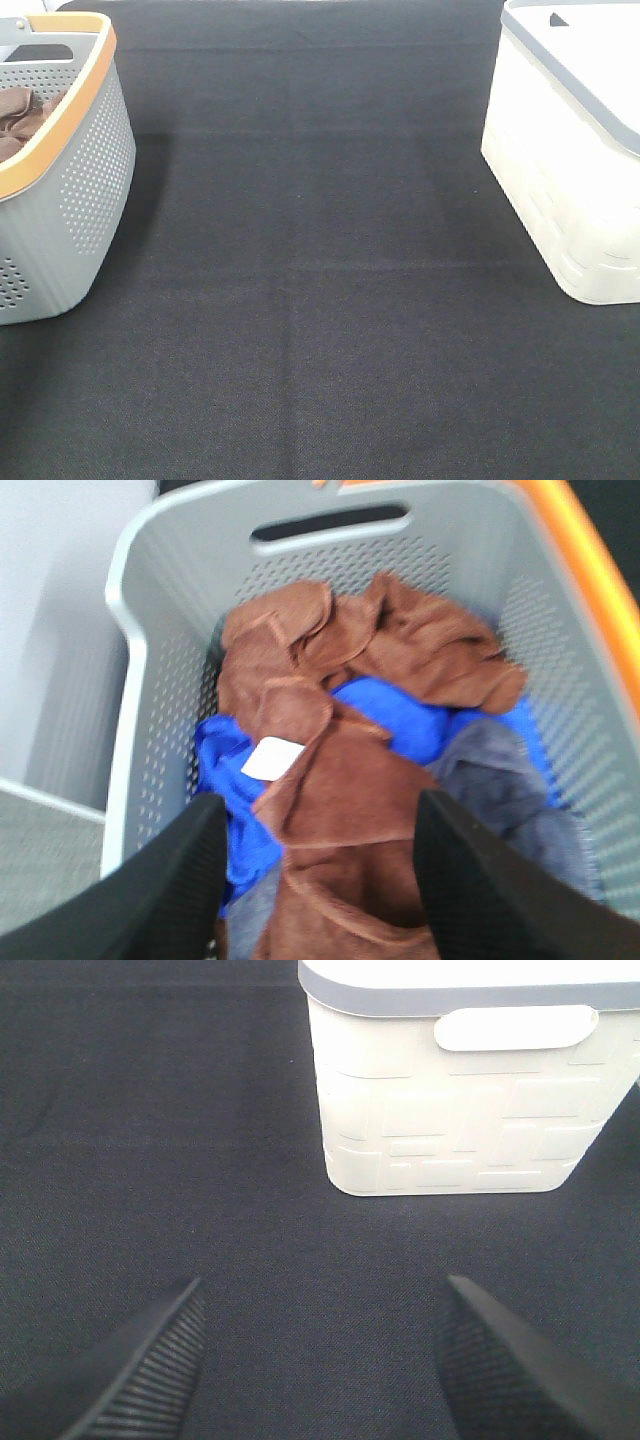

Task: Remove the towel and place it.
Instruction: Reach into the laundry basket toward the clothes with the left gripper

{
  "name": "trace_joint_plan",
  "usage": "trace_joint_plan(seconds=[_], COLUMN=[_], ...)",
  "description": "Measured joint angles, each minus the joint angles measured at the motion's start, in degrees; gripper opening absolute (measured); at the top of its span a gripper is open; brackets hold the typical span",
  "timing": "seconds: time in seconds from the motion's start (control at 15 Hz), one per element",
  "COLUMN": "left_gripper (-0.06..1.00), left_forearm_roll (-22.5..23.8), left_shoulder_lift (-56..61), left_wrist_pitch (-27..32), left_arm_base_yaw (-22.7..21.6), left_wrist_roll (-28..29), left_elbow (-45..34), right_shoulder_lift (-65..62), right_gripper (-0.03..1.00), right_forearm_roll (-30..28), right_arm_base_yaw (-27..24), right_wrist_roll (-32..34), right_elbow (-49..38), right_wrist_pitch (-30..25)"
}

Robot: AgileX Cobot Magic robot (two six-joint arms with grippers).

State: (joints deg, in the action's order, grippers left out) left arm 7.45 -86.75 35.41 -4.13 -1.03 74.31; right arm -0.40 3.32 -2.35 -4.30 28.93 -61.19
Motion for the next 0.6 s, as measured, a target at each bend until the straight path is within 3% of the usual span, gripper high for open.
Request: trace_joint_plan(seconds=[0.07,0.4,0.6], left_gripper=[0.56,0.58,0.58], left_forearm_roll=[2.46,3.95,4.58], left_shoulder_lift=[-3.90,-17.93,-22.23], left_wrist_pitch=[3.15,13.58,15.87], left_arm_base_yaw=[0.00,0.00,0.00], left_wrist_roll=[2.01,3.32,3.32], left_elbow=[3.67,17.36,21.43], right_shoulder_lift=[0.00,0.00,0.00], right_gripper=[0.63,0.63,0.63], right_forearm_roll=[0.00,0.00,0.00], right_arm_base_yaw=[0.00,0.00,0.00], right_wrist_roll=[0.00,0.00,0.00], right_elbow=[0.00,0.00,0.00], right_wrist_pitch=[0.00,0.00,0.00])
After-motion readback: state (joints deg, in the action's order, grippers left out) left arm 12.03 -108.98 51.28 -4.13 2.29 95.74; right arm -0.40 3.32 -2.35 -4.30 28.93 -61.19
